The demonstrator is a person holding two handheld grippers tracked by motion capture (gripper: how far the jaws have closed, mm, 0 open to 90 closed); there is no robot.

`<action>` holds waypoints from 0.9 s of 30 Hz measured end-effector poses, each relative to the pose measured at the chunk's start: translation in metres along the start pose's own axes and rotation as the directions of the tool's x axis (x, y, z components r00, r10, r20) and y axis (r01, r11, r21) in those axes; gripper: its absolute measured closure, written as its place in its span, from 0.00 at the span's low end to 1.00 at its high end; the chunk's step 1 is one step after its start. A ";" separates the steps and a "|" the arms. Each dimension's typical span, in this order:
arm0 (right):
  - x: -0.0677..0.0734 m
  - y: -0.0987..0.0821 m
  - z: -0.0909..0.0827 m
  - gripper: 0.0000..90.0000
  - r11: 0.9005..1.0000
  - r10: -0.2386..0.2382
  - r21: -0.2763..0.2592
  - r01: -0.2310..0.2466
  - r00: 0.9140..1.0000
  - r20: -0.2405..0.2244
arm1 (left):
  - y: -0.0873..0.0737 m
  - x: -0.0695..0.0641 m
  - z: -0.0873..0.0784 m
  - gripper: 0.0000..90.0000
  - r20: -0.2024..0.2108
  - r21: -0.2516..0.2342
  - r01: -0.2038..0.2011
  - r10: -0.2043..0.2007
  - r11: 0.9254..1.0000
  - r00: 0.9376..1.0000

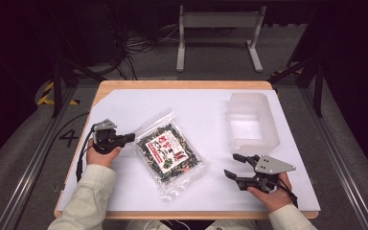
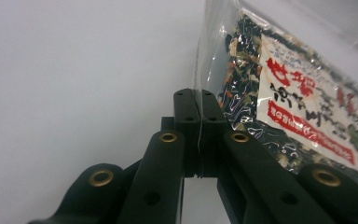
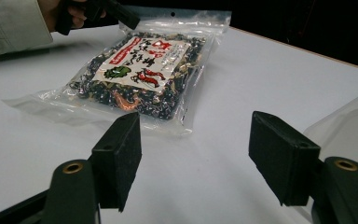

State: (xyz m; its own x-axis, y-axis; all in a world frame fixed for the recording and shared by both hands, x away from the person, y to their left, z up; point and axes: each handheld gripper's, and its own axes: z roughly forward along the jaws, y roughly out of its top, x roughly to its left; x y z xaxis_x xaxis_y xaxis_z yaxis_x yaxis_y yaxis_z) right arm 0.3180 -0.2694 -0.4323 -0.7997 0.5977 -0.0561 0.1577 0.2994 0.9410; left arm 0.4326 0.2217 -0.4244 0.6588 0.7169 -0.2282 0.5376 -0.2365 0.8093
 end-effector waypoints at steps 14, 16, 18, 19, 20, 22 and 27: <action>0.008 0.016 0.000 0.40 1.000 -0.022 -0.016 0.022 1.000 -0.009 | 0.024 -0.026 -0.032 1.00 0.061 -0.156 -0.067 0.077 0.986 0.995; 0.009 0.019 0.002 0.40 0.999 -0.026 -0.021 0.025 1.000 -0.014 | 0.027 -0.032 -0.036 1.00 0.068 -0.177 -0.074 0.087 0.981 0.994; 0.009 0.021 0.003 0.40 0.999 -0.027 -0.021 0.026 0.999 -0.018 | 0.030 -0.036 -0.040 1.00 0.071 -0.191 -0.097 0.112 0.977 0.991; 0.009 0.022 0.004 0.40 0.999 -0.026 -0.025 0.025 0.999 -0.020 | 0.032 -0.040 -0.042 1.00 0.078 -0.201 -0.095 0.113 0.975 0.991; 0.009 0.023 0.004 0.40 0.999 -0.029 -0.022 0.029 0.999 -0.021 | 0.034 -0.042 -0.044 1.00 0.079 -0.206 -0.103 0.122 0.973 0.989; 0.009 0.026 0.005 0.40 0.999 -0.030 -0.028 0.029 0.999 -0.022 | 0.038 -0.048 -0.049 1.00 0.094 -0.216 -0.123 0.146 0.969 0.985; 0.011 0.037 0.006 0.38 0.998 -0.039 -0.044 0.038 0.999 -0.028 | 0.047 -0.066 -0.059 1.00 0.126 -0.258 -0.163 0.201 0.952 0.972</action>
State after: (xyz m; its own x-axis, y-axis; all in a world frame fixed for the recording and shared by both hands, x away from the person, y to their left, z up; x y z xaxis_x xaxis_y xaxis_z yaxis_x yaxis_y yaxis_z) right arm 0.3189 -0.2471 -0.4003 -0.8213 0.5644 -0.0837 0.1018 0.2893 0.9518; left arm 0.3833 0.2018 -0.3390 0.8143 0.5663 -0.1276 0.2688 -0.1730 0.9475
